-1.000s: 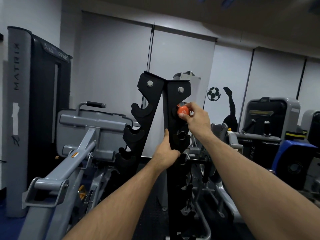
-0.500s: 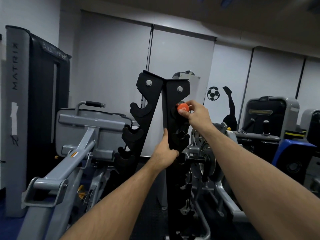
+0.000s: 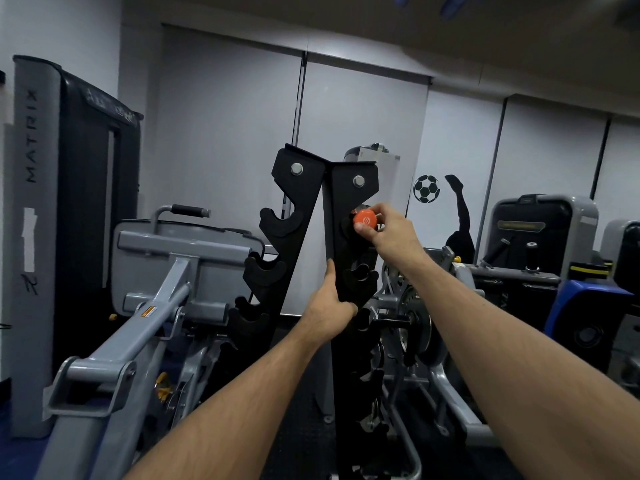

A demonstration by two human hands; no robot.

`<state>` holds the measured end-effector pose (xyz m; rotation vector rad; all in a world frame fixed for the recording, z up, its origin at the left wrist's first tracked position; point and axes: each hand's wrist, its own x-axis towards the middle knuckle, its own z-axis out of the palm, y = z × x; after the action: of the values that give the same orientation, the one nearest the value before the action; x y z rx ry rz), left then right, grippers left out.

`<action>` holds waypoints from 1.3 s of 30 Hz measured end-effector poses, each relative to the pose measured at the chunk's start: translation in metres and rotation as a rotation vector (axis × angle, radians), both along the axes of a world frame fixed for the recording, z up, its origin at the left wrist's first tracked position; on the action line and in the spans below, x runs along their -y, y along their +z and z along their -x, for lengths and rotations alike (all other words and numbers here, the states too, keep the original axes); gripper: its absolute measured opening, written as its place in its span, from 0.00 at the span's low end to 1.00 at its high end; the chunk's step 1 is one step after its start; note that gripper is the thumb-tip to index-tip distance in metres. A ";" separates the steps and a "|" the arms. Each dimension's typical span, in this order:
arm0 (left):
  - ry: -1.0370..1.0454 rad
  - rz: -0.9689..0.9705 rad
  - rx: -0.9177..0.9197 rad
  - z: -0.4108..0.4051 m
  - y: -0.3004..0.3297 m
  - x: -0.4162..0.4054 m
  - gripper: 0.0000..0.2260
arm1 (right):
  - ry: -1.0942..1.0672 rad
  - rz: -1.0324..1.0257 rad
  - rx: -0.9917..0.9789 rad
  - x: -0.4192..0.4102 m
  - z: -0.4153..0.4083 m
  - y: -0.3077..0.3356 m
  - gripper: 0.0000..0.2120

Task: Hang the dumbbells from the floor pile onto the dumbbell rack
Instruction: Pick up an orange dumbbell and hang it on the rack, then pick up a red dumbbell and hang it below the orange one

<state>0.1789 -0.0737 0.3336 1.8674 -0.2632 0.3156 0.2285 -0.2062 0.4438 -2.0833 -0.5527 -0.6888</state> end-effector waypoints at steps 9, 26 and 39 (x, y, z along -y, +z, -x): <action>0.002 0.007 -0.007 0.003 0.001 -0.001 0.47 | 0.008 0.073 0.040 0.004 -0.002 -0.005 0.24; 0.092 -0.196 0.138 0.035 -0.034 -0.008 0.32 | -0.136 0.041 0.261 0.004 0.043 -0.100 0.40; 0.212 -0.077 -0.126 0.082 -0.234 -0.030 0.30 | -0.010 -0.060 -0.113 0.011 0.127 -0.336 0.38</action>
<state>0.0972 -0.0441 0.0995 1.9869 0.0095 0.3337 0.1016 -0.2170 0.1074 -2.0556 -0.4535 -0.5825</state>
